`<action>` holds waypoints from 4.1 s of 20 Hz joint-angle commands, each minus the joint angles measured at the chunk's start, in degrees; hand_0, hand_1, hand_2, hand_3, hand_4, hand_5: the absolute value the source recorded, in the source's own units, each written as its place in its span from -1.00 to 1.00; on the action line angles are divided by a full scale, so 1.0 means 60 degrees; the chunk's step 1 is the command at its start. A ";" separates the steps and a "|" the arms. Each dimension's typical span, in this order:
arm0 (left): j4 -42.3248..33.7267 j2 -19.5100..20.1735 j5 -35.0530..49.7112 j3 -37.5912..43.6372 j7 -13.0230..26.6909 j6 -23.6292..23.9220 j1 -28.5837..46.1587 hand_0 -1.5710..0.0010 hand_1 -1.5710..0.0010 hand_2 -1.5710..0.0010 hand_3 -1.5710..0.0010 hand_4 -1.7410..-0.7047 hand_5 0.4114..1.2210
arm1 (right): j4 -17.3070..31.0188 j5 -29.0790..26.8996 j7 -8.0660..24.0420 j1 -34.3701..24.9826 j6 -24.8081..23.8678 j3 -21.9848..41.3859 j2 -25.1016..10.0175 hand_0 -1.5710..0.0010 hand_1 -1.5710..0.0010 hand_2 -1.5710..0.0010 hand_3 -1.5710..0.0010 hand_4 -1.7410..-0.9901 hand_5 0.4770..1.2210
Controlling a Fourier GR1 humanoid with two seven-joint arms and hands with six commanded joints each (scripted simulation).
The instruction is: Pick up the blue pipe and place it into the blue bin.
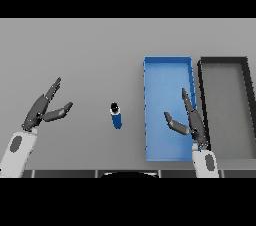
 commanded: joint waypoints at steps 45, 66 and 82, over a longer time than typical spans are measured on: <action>0.1822 -0.4528 -0.1830 -0.3303 -0.0763 -0.0523 -0.1264 -0.72 -0.76 -0.78 -0.68 -0.85 0.81 | -0.0284 0.0000 0.0300 0.0063 -0.0065 -0.0005 0.0068 1.00 1.00 1.00 1.00 0.47 -0.67; -0.0567 -0.4882 -0.1879 -0.3293 0.0582 -0.0459 -0.1690 -1.00 -1.00 -1.00 -0.90 -1.00 0.99 | -0.0112 0.0013 -0.0214 0.0145 0.0018 -0.0081 -0.0067 1.00 1.00 1.00 1.00 0.50 -0.66; -0.0579 -0.5208 -0.2309 -0.3132 0.0724 -0.0860 -0.1634 -1.00 -1.00 -1.00 -0.89 -1.00 1.00 | -0.2722 -0.4660 0.2560 -0.2695 0.4087 0.1082 -0.2248 1.00 1.00 1.00 1.00 0.14 -0.89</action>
